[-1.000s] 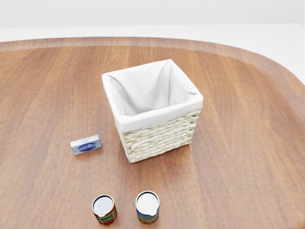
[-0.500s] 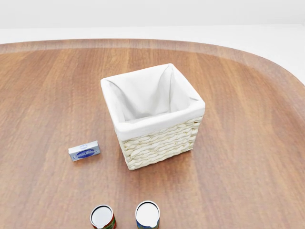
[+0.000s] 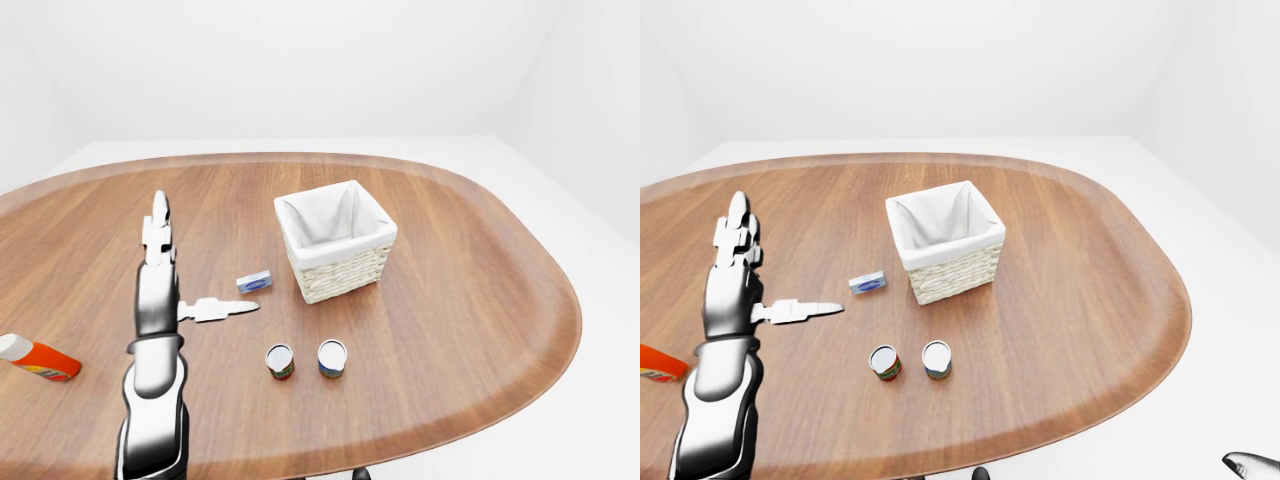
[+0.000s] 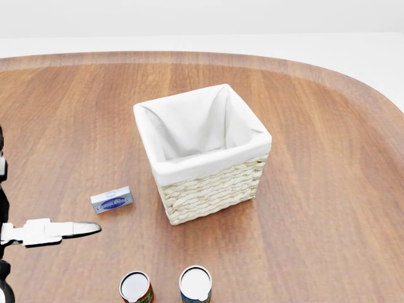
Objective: Pick up the tomato sauce, and put it in the basket.
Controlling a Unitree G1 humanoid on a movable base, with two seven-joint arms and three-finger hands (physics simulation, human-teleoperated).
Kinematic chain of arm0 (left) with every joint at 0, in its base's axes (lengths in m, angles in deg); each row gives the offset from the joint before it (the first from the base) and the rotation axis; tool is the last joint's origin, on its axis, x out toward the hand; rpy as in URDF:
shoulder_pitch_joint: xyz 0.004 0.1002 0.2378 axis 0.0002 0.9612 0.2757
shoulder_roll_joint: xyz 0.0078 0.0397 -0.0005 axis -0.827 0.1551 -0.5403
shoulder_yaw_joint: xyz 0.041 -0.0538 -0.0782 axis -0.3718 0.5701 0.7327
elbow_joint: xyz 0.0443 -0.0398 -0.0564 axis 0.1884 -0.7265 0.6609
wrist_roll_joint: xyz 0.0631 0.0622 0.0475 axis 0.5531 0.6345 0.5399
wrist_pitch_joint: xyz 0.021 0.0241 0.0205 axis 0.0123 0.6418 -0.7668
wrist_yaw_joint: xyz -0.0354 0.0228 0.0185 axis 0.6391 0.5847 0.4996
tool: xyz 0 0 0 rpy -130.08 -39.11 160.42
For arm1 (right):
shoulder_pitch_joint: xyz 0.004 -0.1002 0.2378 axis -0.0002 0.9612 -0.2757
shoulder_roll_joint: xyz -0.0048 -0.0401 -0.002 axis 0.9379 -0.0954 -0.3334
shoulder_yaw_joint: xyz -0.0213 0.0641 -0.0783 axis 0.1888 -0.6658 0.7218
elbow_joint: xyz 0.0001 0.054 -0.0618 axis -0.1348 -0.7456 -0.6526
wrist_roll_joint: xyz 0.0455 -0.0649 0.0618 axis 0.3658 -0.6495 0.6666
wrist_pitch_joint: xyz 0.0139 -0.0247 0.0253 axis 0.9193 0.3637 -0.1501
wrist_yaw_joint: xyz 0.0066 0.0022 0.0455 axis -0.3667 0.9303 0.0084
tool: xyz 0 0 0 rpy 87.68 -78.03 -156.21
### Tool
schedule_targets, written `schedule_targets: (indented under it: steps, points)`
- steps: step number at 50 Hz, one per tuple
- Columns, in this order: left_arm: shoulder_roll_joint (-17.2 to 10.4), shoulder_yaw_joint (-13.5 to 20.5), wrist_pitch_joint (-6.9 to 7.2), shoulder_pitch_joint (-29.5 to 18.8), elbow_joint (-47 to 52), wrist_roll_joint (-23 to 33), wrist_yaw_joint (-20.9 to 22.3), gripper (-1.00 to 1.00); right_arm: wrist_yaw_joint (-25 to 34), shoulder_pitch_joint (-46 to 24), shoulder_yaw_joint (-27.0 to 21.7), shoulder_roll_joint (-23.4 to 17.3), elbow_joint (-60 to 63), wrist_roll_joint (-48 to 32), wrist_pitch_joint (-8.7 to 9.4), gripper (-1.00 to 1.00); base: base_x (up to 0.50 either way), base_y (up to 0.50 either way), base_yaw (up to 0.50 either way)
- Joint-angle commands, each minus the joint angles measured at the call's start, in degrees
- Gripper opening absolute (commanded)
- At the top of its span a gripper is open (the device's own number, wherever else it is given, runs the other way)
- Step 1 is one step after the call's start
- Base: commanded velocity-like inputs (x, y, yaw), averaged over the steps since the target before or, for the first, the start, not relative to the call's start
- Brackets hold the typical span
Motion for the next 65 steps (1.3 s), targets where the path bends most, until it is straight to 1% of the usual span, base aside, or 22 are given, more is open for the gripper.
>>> schedule_targets:
  steps: [1, 2, 4, 5, 7, 8, 9, 12, 15, 20, 24, 29, 32, 37, 39, 46, 47, 48, 51, 57, 60, 65]
  points:
    - [1.34, -4.10, -4.05, 1.08, -11.26, 20.29, 1.17, 1.00, 0.05, 0.01, 0.17, 0.14, 0.00, -0.21, -0.15, 1.00, 0.00, 0.00, 0.00]
    - [1.19, -4.43, -4.44, 1.34, -12.09, 21.73, 1.15, 1.00, 0.12, -0.12, 0.15, 0.25, 0.00, -0.25, 0.01, 1.00, 0.00, 0.00, 0.00]
    - [0.87, -5.42, -5.92, 1.94, -15.02, 24.50, 1.17, 1.00, 0.24, -0.36, 0.32, 0.45, 0.00, -0.61, 0.17, 1.00, 0.00, 0.00, 0.00]
    - [1.06, -5.69, -5.49, 2.28, -15.60, 24.94, 2.31, 1.00, 0.24, -0.35, 0.32, 0.46, 0.00, -0.63, 0.16, 1.00, 0.00, 0.00, 0.00]
    - [1.46, -6.12, -6.10, 3.25, -15.65, 24.77, 4.17, 1.00, 0.46, -0.38, 0.31, 0.70, 0.00, -0.68, 0.14, 1.00, 0.00, 0.00, 0.00]
    - [1.65, -6.15, -5.71, 3.45, -15.61, 25.06, 4.78, 1.00, 0.50, -0.39, 0.24, 0.74, 0.00, -0.64, 0.19, 1.00, 0.00, 0.00, 0.00]
    - [0.89, -6.89, -7.17, 3.90, -17.10, 27.93, 3.70, 1.00, 0.60, -0.44, 0.20, 0.84, 0.00, -0.64, 0.21, 1.00, 0.00, 0.00, 0.00]
    - [1.42, -7.02, -7.90, 4.62, -17.29, 28.18, 5.21, 1.00, 0.76, -0.87, 0.48, 1.13, 0.00, -1.19, 0.56, 1.00, 0.00, 0.00, 0.00]
    - [1.28, -7.45, -8.76, 4.92, -18.89, 30.76, 4.18, 1.00, 0.86, -0.92, 0.72, 1.21, 0.00, -1.57, 0.63, 1.00, 0.00, 0.00, 0.00]
    - [1.16, -8.47, -8.76, 5.77, -21.84, 33.56, 4.13, 1.00, 1.10, -1.54, 0.82, 1.62, 0.00, -2.49, 1.53, 1.00, 0.00, 0.00, 0.00]
    - [0.90, -9.30, -8.76, 6.29, -24.23, 36.31, 2.93, 1.00, 0.90, -1.04, 1.12, 1.49, 0.00, -2.66, 1.13, 1.00, 0.00, 0.00, 0.00]
    - [1.05, -9.66, -8.76, 6.20, -26.41, 37.31, 1.98, 1.00, 0.73, -1.26, 1.86, 1.57, 0.00, -3.74, 1.32, 1.00, 0.00, 0.00, 0.00]
    - [1.12, -10.01, -8.76, 7.08, -25.60, 37.89, 2.70, 1.00, 0.83, -1.27, 1.70, 1.68, 0.00, -3.64, 1.43, 1.00, 0.00, 0.00, 0.00]
    - [0.81, -10.93, -8.76, 6.86, -29.03, 39.71, 1.14, 1.00, 0.67, -1.19, 1.84, 1.51, 0.00, -3.67, 1.33, 1.00, 0.00, 0.00, 0.00]
    - [1.33, -10.94, -8.76, 6.80, -28.68, 39.03, 1.56, 1.00, 0.54, -1.15, 1.88, 1.38, 0.00, -3.67, 1.33, 1.00, 0.00, 0.00, 0.00]
    - [0.81, -12.13, -8.76, 3.94, -37.30, 40.24, -3.10, 1.00, 0.43, -0.81, 1.89, 1.16, 0.00, -3.45, 1.01, 1.00, 0.00, 0.00, 0.00]
    - [0.78, -12.44, -8.76, 2.59, -40.54, 40.58, -5.05, 1.00, 0.50, -0.88, 1.97, 1.25, 0.00, -3.55, 1.03, 1.00, 0.00, 0.00, 0.00]
    - [0.71, -12.54, -8.76, 2.43, -40.93, 40.53, -5.30, 1.00, 0.52, -0.89, 1.98, 1.27, 0.00, -3.57, 1.04, 1.00, 0.00, 0.00, 0.00]
    - [0.73, -13.19, -8.76, 0.49, -45.89, 40.88, -8.64, 1.00, 0.35, -0.89, 2.07, 1.06, 0.00, -3.63, 1.10, 1.00, 0.00, 0.00, 0.00]
    - [0.48, -13.69, -8.76, -0.43, -48.13, 41.08, -10.33, 1.00, 0.31, -0.78, 1.83, 0.95, 0.00, -3.29, 1.00, 1.00, 0.00, 0.00, 0.00]
    - [0.74, -14.21, -8.76, -1.23, -49.87, 41.37, -12.84, 1.00, 0.14, -0.87, 2.22, 0.81, 0.00, -3.66, 0.98, 1.00, 0.00, 0.00, 0.00]
    - [1.04, -14.84, -8.76, -1.49, -51.45, 41.55, -15.14, 1.00, 0.30, -1.10, 2.04, 0.98, 0.00, -3.67, 1.26, 1.00, 0.00, 0.00, 0.00]
